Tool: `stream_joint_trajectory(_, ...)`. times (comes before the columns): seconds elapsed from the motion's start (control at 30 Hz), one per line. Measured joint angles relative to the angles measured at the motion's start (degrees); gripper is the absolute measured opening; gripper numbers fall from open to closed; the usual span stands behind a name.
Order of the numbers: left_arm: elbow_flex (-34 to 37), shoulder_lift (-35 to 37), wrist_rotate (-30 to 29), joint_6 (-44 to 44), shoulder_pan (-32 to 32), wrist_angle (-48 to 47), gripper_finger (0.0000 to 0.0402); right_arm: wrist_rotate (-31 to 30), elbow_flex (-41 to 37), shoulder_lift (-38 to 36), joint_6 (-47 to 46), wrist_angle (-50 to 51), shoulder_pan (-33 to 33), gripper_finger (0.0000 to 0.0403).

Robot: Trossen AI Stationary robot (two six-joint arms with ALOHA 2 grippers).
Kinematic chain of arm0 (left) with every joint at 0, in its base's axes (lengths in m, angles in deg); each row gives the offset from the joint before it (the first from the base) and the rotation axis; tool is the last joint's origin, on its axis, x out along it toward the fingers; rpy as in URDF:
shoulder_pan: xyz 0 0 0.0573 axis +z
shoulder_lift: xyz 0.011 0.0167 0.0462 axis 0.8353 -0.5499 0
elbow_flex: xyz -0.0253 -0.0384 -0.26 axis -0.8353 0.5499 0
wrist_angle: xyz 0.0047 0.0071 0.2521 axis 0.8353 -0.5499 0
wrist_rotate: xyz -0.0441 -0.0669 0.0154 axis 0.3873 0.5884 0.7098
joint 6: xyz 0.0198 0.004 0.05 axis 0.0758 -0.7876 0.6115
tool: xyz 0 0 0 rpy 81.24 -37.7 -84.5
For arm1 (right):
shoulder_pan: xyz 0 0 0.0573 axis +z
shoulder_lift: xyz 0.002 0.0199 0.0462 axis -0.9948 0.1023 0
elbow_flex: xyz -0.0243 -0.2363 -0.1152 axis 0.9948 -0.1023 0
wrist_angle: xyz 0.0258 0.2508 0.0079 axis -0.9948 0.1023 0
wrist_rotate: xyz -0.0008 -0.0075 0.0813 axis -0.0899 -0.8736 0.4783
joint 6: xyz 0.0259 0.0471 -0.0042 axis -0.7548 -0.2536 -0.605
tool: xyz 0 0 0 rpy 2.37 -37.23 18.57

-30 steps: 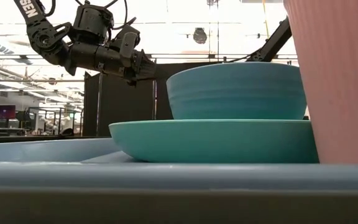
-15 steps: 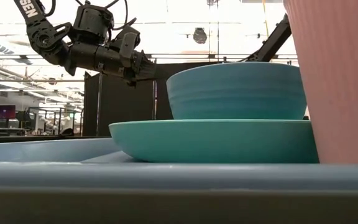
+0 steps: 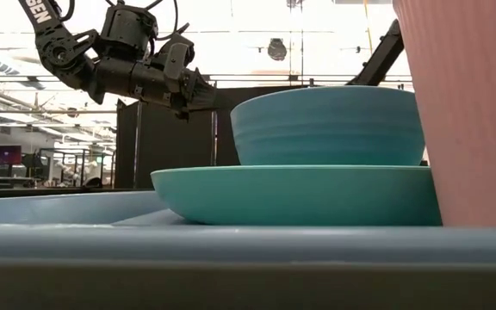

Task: Set up tray
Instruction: Put the orange fork on the yellow napkin on the blue serving tray

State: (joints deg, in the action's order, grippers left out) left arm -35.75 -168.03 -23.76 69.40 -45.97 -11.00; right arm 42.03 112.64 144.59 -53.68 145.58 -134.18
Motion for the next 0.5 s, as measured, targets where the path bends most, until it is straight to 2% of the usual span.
stream_joint_trajectory(0.13, 0.00, 0.00, 0.00, -0.24, 0.00, 0.06, 0.0019, -0.54, 0.04, 0.00, 1.01, -0.12, 0.75, 0.0000)
stream_joint_trajectory(0.27, 0.00, 0.00, 0.01, -0.20, 0.00, 0.08, 0.0009, -4.58, 0.04, -0.23, 0.01, -0.25, 1.20, 0.0008)
stream_joint_trajectory(0.37, 0.00, 0.00, 0.01, -0.20, 0.00, 0.08, 0.0004, -4.47, 0.00, -1.66, 0.01, -1.82, 1.02, 0.0021)
stream_joint_trajectory(0.5, 0.00, 0.00, -0.02, -0.24, 0.00, 0.10, 0.0018, -4.31, 0.00, -4.63, 0.82, -4.07, 1.15, 0.0046)
